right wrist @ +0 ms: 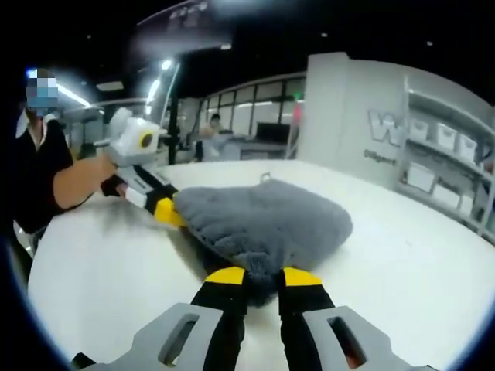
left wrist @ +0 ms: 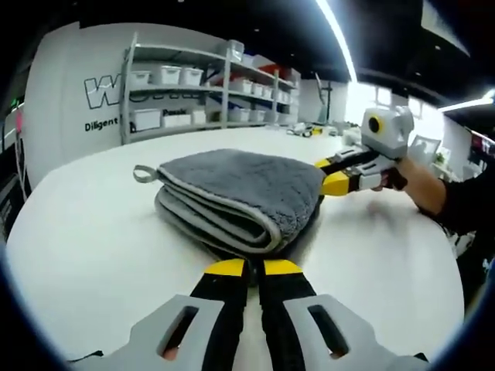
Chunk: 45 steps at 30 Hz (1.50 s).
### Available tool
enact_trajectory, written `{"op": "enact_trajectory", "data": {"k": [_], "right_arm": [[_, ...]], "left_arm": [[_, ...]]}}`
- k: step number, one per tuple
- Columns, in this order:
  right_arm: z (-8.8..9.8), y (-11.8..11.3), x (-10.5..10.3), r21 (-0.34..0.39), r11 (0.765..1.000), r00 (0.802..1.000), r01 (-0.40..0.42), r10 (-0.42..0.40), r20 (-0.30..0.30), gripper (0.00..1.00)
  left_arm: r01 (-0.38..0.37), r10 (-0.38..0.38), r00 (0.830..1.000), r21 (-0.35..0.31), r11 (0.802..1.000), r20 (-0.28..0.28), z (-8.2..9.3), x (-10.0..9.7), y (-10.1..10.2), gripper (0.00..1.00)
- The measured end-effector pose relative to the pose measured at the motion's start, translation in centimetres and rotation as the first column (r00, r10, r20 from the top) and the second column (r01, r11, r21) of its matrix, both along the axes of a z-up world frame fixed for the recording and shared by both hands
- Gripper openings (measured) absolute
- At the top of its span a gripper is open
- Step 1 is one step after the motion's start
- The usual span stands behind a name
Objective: Open the folded towel by lifting each exposed corner and separating the folded layers until the towel lies flat within the target outline without major curled edges
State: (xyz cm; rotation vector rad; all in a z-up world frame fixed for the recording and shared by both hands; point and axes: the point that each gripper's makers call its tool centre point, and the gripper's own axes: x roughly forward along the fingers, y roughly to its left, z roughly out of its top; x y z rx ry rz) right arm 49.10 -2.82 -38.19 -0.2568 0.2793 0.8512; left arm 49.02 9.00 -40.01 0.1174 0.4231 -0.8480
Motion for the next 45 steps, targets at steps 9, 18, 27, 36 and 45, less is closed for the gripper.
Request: {"op": "enact_trajectory", "data": {"k": [9,18,27,36,45], "right_arm": [[0.0,0.0,-0.9,-0.009,1.000,1.000,-0.012,0.012,-0.005,0.10],[-0.2,0.1,-1.6,-0.016,0.999,0.999,-0.037,0.037,0.002,0.09],[0.2,-0.1,-2.0,-0.019,0.999,0.999,-0.044,0.045,0.029,0.07],[0.1,0.1,-3.0,-0.004,0.998,0.998,-0.063,0.063,-0.009,0.05],[0.2,-0.5,-3.8,0.004,0.999,0.999,-0.037,0.037,-0.026,0.05]], "left_arm": [[0.020,-0.020,1.000,-0.002,1.000,0.013,-0.1,-0.8,0.0,0.04],[0.008,-0.008,1.000,-0.017,1.000,-0.007,-0.3,-1.5,0.1,0.04],[0.030,-0.030,1.000,-0.015,0.999,-0.002,-0.2,-2.1,-0.4,0.04],[0.049,-0.049,0.999,-0.002,0.999,0.001,-0.3,-2.7,-0.4,0.04],[0.066,-0.066,0.998,0.016,0.998,0.020,0.3,-3.6,-1.2,0.04]]}}
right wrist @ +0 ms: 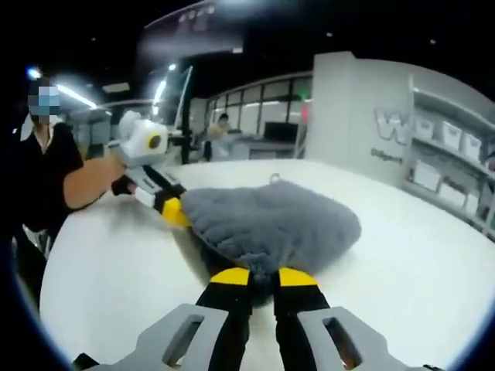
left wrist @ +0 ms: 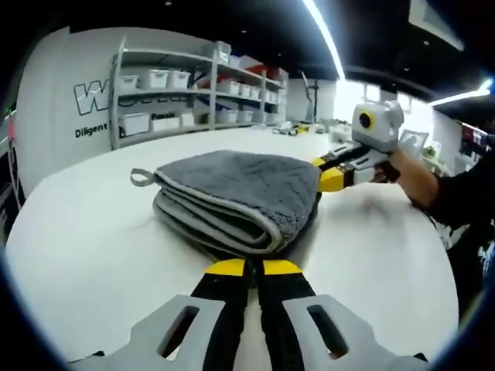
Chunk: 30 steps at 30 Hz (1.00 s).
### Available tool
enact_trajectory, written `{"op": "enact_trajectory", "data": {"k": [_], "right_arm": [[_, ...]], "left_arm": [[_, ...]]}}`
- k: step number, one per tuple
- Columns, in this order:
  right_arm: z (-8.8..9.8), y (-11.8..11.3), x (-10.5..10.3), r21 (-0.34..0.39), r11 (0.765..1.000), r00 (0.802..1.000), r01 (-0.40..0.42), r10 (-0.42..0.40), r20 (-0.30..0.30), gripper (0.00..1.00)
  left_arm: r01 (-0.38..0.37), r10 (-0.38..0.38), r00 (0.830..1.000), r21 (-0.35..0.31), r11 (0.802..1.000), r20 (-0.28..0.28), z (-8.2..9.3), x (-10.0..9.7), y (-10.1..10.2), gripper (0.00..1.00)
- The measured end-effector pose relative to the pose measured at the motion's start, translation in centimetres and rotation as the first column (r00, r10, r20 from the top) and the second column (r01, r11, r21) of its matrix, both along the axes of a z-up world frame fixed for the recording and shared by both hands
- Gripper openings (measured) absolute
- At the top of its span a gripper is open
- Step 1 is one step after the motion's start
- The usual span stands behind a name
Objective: Open the folded towel by lifting each exposed corner and separating the folded layers until the towel lies flat within the target outline without major curled edges
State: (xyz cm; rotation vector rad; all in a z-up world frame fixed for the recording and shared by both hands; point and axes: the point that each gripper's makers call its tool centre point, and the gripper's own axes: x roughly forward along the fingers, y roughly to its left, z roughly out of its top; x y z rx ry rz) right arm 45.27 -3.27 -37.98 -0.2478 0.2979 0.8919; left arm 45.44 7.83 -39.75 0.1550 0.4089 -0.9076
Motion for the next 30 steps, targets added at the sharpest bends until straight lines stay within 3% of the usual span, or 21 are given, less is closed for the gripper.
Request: {"op": "enact_trajectory", "data": {"k": [5,9,15,20,30], "right_arm": [[-0.1,-0.1,-0.5,-0.027,1.000,1.000,-0.012,0.013,0.022,0.05],[0.2,-0.4,-1.0,-0.018,1.000,1.000,0.008,-0.008,-0.010,0.05],[0.2,-0.4,-1.6,-0.005,1.000,1.000,-0.007,0.007,0.011,0.04],[0.1,-0.5,-2.2,-0.004,1.000,1.000,0.007,-0.007,-0.017,0.04],[0.3,-0.5,-3.4,-0.031,1.000,1.000,-0.006,0.006,-0.004,0.04]], "left_arm": [[0.001,-0.001,1.000,0.021,1.000,0.004,0.0,-0.4,-0.3,0.03],[0.007,-0.008,1.000,0.042,0.999,0.022,0.2,-1.3,-0.5,0.03],[-0.008,0.007,1.000,0.035,0.999,0.027,0.1,-1.9,-0.4,0.03],[-0.010,0.009,0.999,0.040,0.999,0.034,0.3,-2.6,-0.4,0.03],[-0.031,0.028,0.998,0.052,0.998,0.049,0.5,-3.9,-0.1,0.03]]}}
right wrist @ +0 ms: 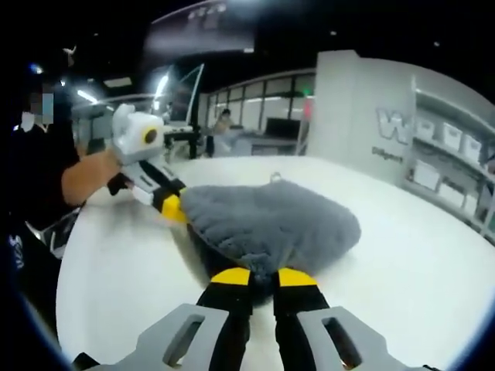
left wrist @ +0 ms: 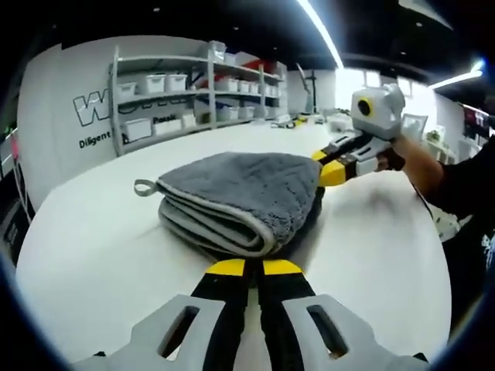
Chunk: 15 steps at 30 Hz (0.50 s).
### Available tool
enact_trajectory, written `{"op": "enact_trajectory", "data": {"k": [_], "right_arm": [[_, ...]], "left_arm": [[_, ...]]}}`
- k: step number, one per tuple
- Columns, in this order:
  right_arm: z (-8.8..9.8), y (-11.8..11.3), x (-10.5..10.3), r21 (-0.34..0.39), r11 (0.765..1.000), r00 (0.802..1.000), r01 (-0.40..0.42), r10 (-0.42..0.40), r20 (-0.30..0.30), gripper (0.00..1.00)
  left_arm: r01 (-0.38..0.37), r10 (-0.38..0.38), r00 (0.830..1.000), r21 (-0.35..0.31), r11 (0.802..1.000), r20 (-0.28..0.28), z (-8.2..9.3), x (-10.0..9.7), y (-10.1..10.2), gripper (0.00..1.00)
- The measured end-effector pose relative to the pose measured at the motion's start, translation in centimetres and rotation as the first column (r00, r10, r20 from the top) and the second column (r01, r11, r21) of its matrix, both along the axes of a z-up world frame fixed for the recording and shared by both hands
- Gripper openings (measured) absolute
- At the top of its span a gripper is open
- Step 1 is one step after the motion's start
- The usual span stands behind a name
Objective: Open the folded towel by lifting each exposed corner and separating the folded layers until the towel lies flat within the target outline without major curled edges
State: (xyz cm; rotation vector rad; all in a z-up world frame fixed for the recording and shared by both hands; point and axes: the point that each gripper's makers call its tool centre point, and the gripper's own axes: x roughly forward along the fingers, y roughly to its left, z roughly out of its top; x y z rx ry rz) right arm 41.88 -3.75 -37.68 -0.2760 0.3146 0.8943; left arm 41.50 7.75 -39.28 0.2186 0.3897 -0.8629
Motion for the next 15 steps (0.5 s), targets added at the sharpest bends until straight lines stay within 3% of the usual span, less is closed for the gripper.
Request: {"op": "enact_trajectory", "data": {"k": [9,15], "right_arm": [[-0.2,-0.1,-0.6,0.002,1.000,1.000,-0.004,0.004,-0.003,0.05],[-0.1,-0.1,-1.1,0.006,1.000,1.000,-0.007,0.007,-0.002,0.05]], "left_arm": [[-0.019,0.020,1.000,-0.027,0.999,0.009,-0.2,-0.3,0.2,0.03],[-0.017,0.017,1.000,-0.010,1.000,0.022,-0.2,-0.7,0.3,0.04]]}}
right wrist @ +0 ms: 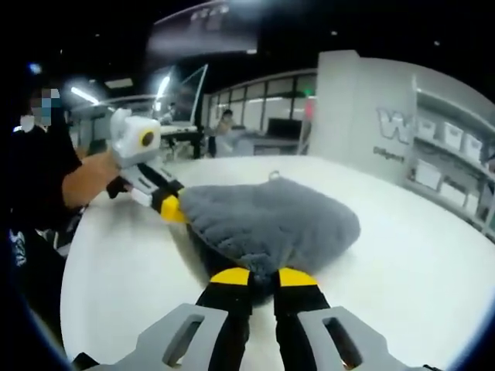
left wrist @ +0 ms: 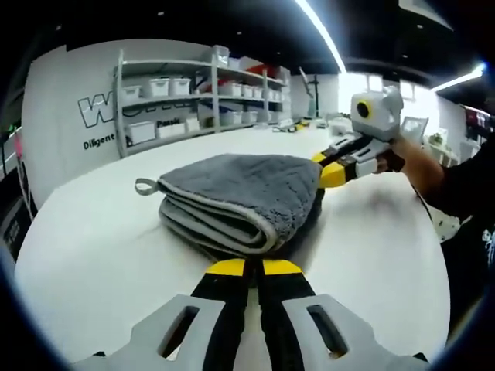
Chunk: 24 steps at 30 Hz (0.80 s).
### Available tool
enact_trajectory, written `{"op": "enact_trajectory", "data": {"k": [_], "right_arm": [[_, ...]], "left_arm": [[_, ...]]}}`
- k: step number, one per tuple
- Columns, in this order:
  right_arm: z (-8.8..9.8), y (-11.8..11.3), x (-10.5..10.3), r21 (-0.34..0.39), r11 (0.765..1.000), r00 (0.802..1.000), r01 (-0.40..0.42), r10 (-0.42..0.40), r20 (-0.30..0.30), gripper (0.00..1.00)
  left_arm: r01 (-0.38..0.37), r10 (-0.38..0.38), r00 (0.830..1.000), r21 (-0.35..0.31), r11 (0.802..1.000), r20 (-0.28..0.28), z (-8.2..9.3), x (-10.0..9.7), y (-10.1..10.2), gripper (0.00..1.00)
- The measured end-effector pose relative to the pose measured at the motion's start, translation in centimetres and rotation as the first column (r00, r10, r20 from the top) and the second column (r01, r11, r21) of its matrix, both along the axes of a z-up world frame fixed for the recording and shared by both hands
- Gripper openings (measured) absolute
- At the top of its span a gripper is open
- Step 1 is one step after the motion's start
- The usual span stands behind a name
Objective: Open the folded towel by lifting each exposed corner and separating the folded layers until the towel lies flat within the target outline without major curled edges
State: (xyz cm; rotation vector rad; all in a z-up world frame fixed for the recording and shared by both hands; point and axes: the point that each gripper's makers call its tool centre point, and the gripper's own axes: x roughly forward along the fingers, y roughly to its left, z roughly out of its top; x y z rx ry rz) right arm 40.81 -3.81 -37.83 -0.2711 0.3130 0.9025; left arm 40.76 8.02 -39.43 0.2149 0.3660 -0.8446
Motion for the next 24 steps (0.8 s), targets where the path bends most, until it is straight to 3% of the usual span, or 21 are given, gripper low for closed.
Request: {"op": "enact_trajectory", "data": {"k": [24], "right_arm": [[-0.4,0.0,-1.8,-0.002,1.000,1.000,0.009,-0.009,0.009,0.05]], "left_arm": [[-0.025,0.025,1.000,-0.001,1.000,-0.002,-0.7,-1.5,0.1,0.04]]}}
